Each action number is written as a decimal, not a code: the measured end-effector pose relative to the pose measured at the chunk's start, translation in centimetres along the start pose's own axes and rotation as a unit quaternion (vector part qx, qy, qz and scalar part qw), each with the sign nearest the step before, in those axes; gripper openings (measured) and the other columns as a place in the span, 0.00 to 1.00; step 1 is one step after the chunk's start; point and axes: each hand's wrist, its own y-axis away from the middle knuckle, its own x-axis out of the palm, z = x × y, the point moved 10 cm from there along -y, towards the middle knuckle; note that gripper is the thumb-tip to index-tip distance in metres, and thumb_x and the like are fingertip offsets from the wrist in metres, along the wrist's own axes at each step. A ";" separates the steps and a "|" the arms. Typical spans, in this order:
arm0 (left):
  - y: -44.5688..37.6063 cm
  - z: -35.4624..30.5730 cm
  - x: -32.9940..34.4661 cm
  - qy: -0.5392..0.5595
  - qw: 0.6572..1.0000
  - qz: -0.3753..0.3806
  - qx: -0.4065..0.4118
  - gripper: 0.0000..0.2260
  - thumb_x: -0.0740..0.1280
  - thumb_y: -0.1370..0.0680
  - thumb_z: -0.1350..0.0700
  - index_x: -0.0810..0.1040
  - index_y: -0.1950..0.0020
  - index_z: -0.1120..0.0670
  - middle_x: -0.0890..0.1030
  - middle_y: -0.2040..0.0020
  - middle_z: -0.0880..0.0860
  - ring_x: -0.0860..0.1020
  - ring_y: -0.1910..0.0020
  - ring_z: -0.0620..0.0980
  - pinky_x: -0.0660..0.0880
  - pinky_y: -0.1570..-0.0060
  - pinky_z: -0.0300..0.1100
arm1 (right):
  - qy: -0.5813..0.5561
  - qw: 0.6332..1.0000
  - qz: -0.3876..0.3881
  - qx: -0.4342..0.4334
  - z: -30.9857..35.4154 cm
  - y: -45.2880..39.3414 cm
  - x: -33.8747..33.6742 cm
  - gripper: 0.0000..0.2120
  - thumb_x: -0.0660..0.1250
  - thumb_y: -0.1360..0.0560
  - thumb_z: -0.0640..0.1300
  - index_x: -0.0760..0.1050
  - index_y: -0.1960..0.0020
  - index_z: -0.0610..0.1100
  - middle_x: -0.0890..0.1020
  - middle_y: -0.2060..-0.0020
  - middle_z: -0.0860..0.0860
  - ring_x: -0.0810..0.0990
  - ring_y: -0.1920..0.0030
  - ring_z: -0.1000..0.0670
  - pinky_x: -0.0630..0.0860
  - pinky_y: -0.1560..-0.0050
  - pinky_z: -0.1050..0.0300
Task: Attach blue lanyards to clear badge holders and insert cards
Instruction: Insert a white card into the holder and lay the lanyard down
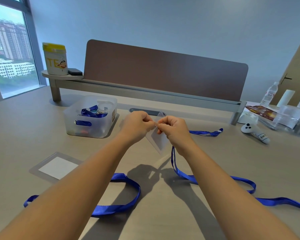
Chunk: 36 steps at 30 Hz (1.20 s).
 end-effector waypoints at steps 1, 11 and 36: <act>0.1 0.6 0.4 0.052 0.998 0.021 -0.021 0.07 0.63 0.24 0.57 0.75 0.62 0.57 0.76 0.63 0.54 0.75 0.60 0.52 0.76 0.54 0.48 | -0.003 1.000 0.011 0.002 0.0 0.0 0.1 0.12 0.61 0.24 0.36 0.73 0.65 0.46 0.75 0.70 0.51 0.72 0.68 0.57 0.70 0.71 0.73; 6.2 6.9 7.4 0.317 0.831 0.278 -0.364 0.35 0.43 0.27 0.32 0.76 0.59 0.60 0.76 0.65 0.55 0.68 0.68 0.46 0.67 0.65 0.36 | -0.048 0.996 0.053 0.061 -0.7 -0.6 -0.1 0.11 0.58 0.22 0.39 0.73 0.62 0.48 0.75 0.65 0.52 0.71 0.63 0.55 0.69 0.62 0.67; 0.4 3.2 0.7 0.505 0.834 -0.056 -0.215 0.07 0.62 0.24 0.63 0.72 0.61 0.60 0.77 0.65 0.55 0.80 0.75 0.44 0.78 0.72 0.31 | -0.530 0.804 -0.001 0.271 -9.1 1.2 5.1 0.31 0.43 0.24 0.64 0.56 0.27 0.49 0.74 0.42 0.46 0.73 0.46 0.45 0.69 0.47 0.49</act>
